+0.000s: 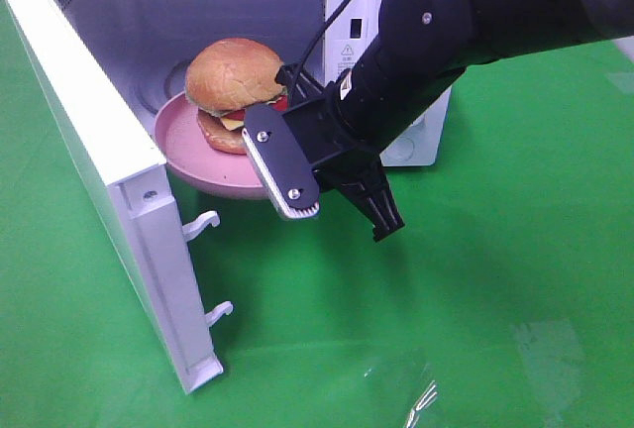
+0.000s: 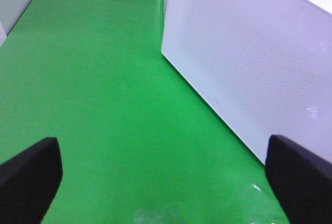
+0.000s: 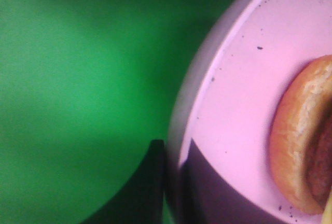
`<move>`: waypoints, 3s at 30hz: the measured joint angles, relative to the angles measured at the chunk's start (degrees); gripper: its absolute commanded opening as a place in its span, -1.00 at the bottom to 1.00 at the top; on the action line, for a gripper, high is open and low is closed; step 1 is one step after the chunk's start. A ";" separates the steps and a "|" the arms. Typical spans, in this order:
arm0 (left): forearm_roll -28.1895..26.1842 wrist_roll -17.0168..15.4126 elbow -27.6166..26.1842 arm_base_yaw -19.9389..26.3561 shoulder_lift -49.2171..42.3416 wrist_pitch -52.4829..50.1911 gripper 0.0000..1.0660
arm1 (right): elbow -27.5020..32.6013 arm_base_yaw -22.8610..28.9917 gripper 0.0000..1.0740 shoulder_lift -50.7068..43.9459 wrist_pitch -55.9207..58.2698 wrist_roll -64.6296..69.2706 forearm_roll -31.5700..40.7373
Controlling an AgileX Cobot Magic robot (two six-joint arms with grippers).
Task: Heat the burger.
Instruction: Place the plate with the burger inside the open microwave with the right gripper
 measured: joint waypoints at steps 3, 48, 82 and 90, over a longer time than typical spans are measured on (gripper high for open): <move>0.00 0.00 0.00 0.00 0.00 0.00 0.85 | -1.26 0.00 -1.00 1.09 0.00 0.97 -0.23; 0.00 0.00 0.00 0.00 0.00 0.00 0.85 | -26.93 0.69 -1.00 19.65 3.38 23.72 -11.12; 0.00 0.00 0.00 0.00 0.00 0.00 0.85 | -41.48 0.69 -0.98 30.37 2.18 28.93 -15.70; 0.00 0.00 0.00 0.00 0.00 0.00 0.85 | -41.65 0.69 -0.73 30.42 2.06 28.88 -16.16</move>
